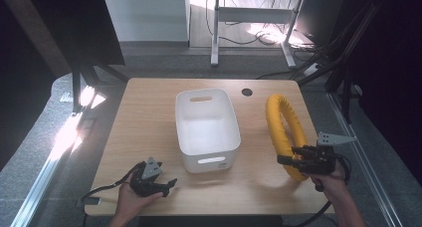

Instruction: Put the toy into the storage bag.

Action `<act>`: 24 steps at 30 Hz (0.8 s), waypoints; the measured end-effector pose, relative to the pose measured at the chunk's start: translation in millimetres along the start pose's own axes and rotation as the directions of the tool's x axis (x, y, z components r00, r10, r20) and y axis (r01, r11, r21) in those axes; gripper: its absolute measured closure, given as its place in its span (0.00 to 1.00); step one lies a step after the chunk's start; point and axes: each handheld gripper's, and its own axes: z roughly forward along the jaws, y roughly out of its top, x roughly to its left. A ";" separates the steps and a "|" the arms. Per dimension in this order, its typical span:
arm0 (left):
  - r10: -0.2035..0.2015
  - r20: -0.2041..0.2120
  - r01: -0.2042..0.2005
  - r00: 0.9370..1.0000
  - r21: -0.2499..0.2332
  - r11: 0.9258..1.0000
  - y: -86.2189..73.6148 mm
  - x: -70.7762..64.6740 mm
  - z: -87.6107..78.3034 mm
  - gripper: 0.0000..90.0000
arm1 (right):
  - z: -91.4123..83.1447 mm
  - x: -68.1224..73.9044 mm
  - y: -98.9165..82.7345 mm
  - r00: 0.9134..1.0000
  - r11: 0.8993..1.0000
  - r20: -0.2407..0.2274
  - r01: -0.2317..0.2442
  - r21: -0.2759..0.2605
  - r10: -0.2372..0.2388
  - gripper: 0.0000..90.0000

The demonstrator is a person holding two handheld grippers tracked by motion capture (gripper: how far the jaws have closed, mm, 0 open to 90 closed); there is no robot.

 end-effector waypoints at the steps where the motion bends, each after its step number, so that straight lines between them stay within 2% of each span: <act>1: 0.000 0.000 0.000 1.000 0.000 1.000 0.0 0.0 0.0 0.23 | -0.4 0.2 1.0 1.000 1.000 0.000 0.000 -0.007 0.000 0.57; 8: -0.003 -0.001 0.003 1.000 -0.004 1.000 0.3 0.4 -1.0 0.23 | -1.4 1.9 10.0 1.000 0.997 -0.010 -0.007 -0.072 0.007 0.57; 13: -0.003 -0.003 0.003 1.000 -0.006 1.000 0.2 0.4 -1.1 0.23 | 2.5 6.0 20.2 1.000 0.994 -0.023 0.010 -0.113 -0.013 0.57; 24: 0.005 -0.004 -0.005 1.000 -0.001 1.000 0.2 0.7 -0.3 0.23 | 9.7 11.3 33.0 0.999 0.990 -0.041 0.029 -0.135 -0.035 0.56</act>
